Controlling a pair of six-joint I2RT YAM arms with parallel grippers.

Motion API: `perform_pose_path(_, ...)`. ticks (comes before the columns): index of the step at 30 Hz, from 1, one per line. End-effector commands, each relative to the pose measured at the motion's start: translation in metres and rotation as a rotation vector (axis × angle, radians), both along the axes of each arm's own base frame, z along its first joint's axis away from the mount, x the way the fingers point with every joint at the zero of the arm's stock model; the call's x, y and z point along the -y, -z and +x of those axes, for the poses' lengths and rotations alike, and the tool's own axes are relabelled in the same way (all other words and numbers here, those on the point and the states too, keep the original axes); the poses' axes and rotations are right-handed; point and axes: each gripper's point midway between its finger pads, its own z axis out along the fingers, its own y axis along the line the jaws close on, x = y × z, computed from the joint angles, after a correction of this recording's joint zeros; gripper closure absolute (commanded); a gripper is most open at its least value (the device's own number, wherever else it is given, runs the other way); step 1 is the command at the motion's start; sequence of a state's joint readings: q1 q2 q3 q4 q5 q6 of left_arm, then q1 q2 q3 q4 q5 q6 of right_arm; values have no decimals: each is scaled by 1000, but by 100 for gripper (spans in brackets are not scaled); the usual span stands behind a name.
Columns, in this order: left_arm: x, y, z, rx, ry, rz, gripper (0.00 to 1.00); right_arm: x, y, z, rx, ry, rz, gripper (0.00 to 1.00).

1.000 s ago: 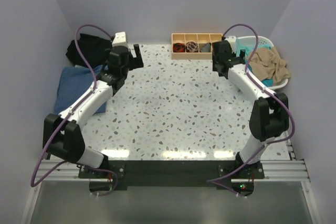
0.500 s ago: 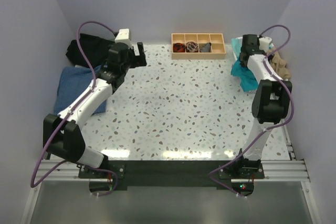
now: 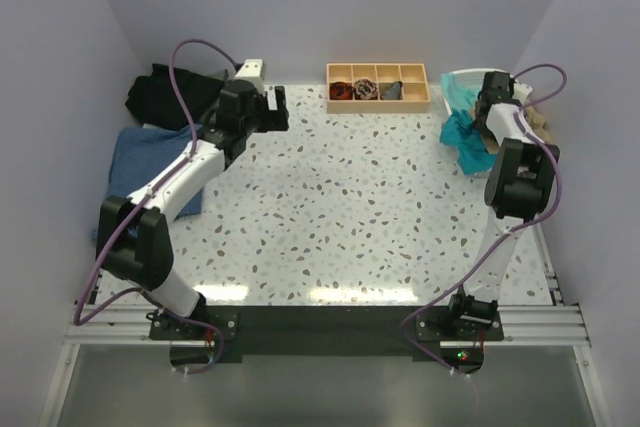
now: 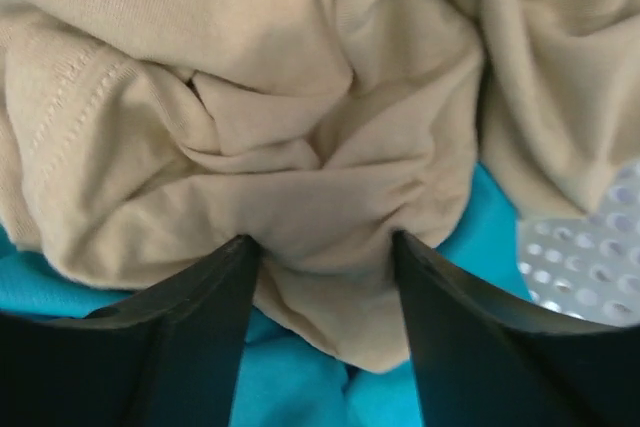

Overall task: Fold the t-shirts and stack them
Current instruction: Grab the tshirt from the pile

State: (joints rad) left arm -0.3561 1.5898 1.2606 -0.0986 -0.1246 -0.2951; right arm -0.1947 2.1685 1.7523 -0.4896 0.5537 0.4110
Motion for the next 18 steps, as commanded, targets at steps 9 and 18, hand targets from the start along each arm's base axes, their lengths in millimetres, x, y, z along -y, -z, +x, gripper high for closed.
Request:
perform_pose_path(9,10,-21,14,27,41,8,0,5,-38,39,196,-54,8,100)
perform_pose_path(18,23,-23,21,16,88,-20,0,-19,-110,3,375,-112,-92,81)
